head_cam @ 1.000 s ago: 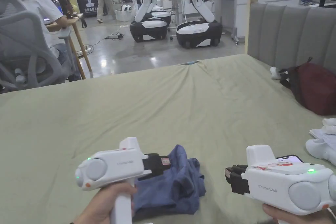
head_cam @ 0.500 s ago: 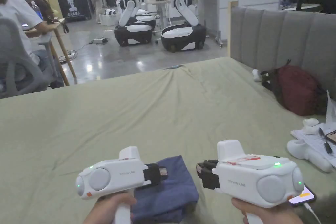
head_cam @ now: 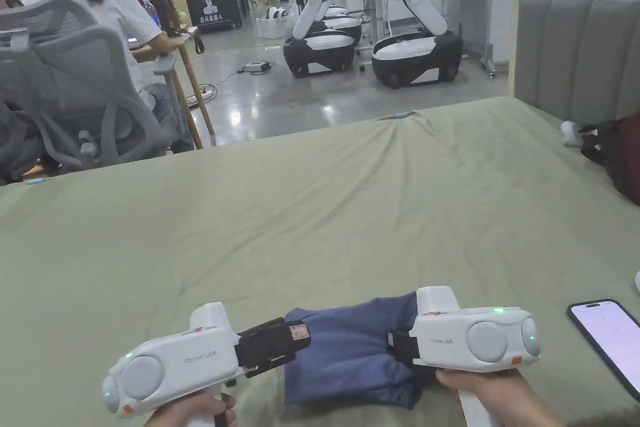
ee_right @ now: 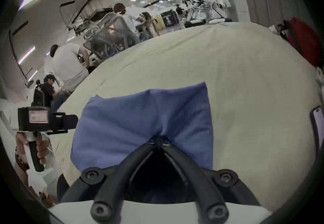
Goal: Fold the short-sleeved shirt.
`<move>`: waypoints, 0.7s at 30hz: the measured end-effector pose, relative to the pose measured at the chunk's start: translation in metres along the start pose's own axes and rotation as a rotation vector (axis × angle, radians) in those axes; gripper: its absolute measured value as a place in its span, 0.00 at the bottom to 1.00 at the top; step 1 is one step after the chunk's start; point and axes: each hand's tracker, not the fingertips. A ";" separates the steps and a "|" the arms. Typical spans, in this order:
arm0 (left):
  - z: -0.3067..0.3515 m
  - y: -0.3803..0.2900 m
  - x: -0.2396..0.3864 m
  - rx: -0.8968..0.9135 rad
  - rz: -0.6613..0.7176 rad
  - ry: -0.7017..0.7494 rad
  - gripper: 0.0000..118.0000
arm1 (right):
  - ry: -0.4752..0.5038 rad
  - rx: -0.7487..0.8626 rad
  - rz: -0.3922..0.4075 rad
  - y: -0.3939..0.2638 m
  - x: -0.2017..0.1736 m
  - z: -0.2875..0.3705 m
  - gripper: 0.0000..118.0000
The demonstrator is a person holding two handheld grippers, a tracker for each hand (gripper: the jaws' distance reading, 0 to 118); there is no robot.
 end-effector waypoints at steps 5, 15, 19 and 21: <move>-0.070 -0.009 0.006 -0.085 0.056 -0.039 0.66 | 0.014 0.017 -0.016 -0.005 0.004 0.003 0.00; -0.030 0.016 0.000 -0.095 -0.037 -0.108 0.23 | -0.073 0.017 0.123 0.008 -0.043 0.016 0.00; 0.027 0.044 -0.045 -0.047 -0.072 -0.066 0.23 | -0.054 0.125 0.234 0.031 -0.100 0.024 0.00; 0.062 0.059 -0.080 -0.021 -0.089 0.000 0.23 | -0.071 0.179 0.288 0.042 -0.134 0.022 0.00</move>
